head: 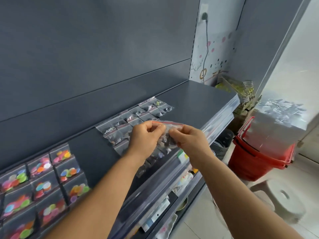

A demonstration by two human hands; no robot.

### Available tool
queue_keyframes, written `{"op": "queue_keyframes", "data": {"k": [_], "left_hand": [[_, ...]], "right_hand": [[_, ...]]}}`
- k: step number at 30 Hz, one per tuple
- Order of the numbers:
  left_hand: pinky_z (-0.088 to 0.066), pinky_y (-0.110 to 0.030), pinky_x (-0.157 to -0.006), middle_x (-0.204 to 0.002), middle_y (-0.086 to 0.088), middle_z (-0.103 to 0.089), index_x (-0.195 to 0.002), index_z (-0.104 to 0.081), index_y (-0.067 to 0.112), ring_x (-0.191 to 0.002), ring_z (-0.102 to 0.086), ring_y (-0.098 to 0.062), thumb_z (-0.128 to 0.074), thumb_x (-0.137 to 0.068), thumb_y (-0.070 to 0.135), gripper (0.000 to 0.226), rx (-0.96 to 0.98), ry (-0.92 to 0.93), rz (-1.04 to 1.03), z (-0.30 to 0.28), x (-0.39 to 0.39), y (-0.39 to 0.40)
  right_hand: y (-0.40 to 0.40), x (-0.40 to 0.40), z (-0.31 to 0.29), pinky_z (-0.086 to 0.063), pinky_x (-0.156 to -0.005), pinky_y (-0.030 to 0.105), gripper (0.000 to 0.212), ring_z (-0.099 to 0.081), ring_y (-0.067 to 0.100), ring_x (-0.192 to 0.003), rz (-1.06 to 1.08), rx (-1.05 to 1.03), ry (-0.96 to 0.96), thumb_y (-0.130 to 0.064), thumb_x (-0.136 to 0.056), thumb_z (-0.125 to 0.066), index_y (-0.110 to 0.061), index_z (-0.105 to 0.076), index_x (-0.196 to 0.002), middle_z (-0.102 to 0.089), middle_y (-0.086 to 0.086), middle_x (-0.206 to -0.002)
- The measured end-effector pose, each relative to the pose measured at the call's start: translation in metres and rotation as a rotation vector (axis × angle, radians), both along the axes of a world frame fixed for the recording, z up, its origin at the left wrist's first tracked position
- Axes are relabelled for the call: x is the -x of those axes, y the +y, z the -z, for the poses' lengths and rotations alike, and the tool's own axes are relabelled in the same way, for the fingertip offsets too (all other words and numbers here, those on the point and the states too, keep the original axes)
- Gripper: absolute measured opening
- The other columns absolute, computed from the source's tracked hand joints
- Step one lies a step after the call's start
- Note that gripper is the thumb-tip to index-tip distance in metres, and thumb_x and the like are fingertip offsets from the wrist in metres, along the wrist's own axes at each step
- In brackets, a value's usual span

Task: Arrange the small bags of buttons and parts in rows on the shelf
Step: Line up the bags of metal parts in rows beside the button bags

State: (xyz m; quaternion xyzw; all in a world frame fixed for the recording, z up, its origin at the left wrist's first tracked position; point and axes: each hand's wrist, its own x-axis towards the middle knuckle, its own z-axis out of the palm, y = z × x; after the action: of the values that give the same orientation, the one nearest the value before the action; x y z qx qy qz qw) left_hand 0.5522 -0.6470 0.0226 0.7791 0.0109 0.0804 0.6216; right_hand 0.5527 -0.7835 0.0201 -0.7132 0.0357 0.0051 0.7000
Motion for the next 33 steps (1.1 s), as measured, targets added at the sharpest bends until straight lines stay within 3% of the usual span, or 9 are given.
{"op": "queue_keyframes", "data": {"k": [4,8,10,12,16,19,28,30,33], "left_hand": [[-0.051,-0.019,-0.065,-0.074,0.006,-0.072,-0.084,-0.070,0.019,-0.067,-0.064,-0.003,-0.065,-0.088,0.020,0.006,0.006,0.011,-0.009,-0.002,-0.047,-0.016],[-0.056,-0.036,-0.075,-0.079,0.003,-0.074,-0.084,-0.071,0.019,-0.079,-0.069,-0.018,-0.065,-0.087,0.026,0.010,-0.032,0.055,-0.023,-0.001,-0.084,-0.027],[-0.056,-0.036,-0.077,-0.077,0.005,-0.073,-0.082,-0.071,0.021,-0.079,-0.068,-0.017,-0.065,-0.087,0.027,0.011,-0.034,0.063,-0.070,0.001,-0.096,-0.029],[-0.054,-0.032,-0.073,-0.075,0.005,-0.072,-0.080,-0.070,0.022,-0.073,-0.065,-0.012,-0.064,-0.088,0.024,0.011,-0.019,0.073,-0.132,0.002,-0.105,-0.031],[-0.053,-0.029,-0.069,-0.076,0.003,-0.073,-0.075,-0.067,0.026,-0.068,-0.064,-0.009,-0.063,-0.089,0.019,0.016,-0.026,0.089,-0.256,0.005,-0.118,-0.030],[-0.053,-0.030,-0.066,-0.075,0.003,-0.073,-0.073,-0.065,0.027,-0.069,-0.066,-0.012,-0.062,-0.089,0.015,0.020,-0.051,0.106,-0.322,0.009,-0.127,-0.035],[-0.043,-0.016,-0.059,-0.080,0.008,-0.069,-0.089,-0.071,0.019,-0.066,-0.059,-0.005,-0.061,-0.089,0.019,0.010,-0.484,0.196,-0.451,0.022,-0.147,-0.073],[-0.046,-0.019,-0.067,-0.095,0.003,-0.070,-0.101,-0.070,0.016,-0.077,-0.061,-0.008,-0.061,-0.089,0.018,0.015,-0.587,0.200,-0.487,0.021,-0.146,-0.078],[-0.040,-0.028,-0.097,-0.124,0.001,-0.057,-0.127,-0.057,0.017,-0.114,-0.051,-0.017,-0.057,-0.093,0.021,0.035,-0.786,0.211,-0.521,0.018,-0.139,-0.084]], "right_hand": [[-0.021,-0.053,0.000,-0.048,-0.053,0.020,0.013,-0.056,0.010,-0.054,-0.019,-0.016,0.045,-0.013,-0.082,-0.071,-0.008,-0.066,-0.071,-0.063,0.000,-0.060],[-0.039,-0.097,0.002,-0.049,-0.058,0.025,0.017,-0.056,0.014,-0.059,-0.031,0.014,0.070,-0.019,-0.083,-0.070,-0.010,-0.069,-0.069,-0.065,0.004,-0.062],[-0.046,-0.113,0.002,-0.047,-0.067,0.036,0.024,-0.054,0.020,-0.067,-0.062,0.052,0.073,-0.031,-0.080,-0.068,-0.009,-0.070,-0.072,-0.068,0.016,-0.072],[-0.053,-0.127,0.002,-0.045,-0.067,0.038,0.026,-0.053,0.022,-0.070,-0.081,0.070,0.062,-0.034,-0.078,-0.065,-0.009,-0.071,-0.076,-0.066,0.023,-0.079],[-0.066,-0.160,0.004,-0.044,-0.061,0.029,0.020,-0.051,0.015,-0.060,-0.051,0.113,0.026,-0.018,-0.084,-0.066,-0.014,-0.070,-0.065,-0.059,-0.001,-0.057],[-0.068,-0.183,0.008,-0.045,-0.062,0.031,0.022,-0.049,0.015,-0.058,-0.131,0.196,0.014,-0.017,-0.086,-0.064,-0.014,-0.069,-0.065,-0.059,-0.002,-0.056],[-0.076,-0.230,0.029,-0.053,-0.067,0.036,0.015,-0.054,0.016,-0.058,-0.416,0.484,0.006,-0.016,-0.085,-0.060,-0.006,-0.066,-0.075,-0.068,0.009,-0.067],[-0.078,-0.235,0.032,-0.049,-0.070,0.032,0.010,-0.057,0.017,-0.070,-0.464,0.600,-0.067,-0.017,-0.086,-0.060,-0.008,-0.065,-0.088,-0.070,0.009,-0.083],[-0.082,-0.238,0.034,-0.047,-0.086,0.032,0.036,-0.058,0.023,-0.102,-0.506,0.768,-0.249,-0.020,-0.086,-0.062,-0.017,-0.056,-0.122,-0.057,0.004,-0.119]]}}
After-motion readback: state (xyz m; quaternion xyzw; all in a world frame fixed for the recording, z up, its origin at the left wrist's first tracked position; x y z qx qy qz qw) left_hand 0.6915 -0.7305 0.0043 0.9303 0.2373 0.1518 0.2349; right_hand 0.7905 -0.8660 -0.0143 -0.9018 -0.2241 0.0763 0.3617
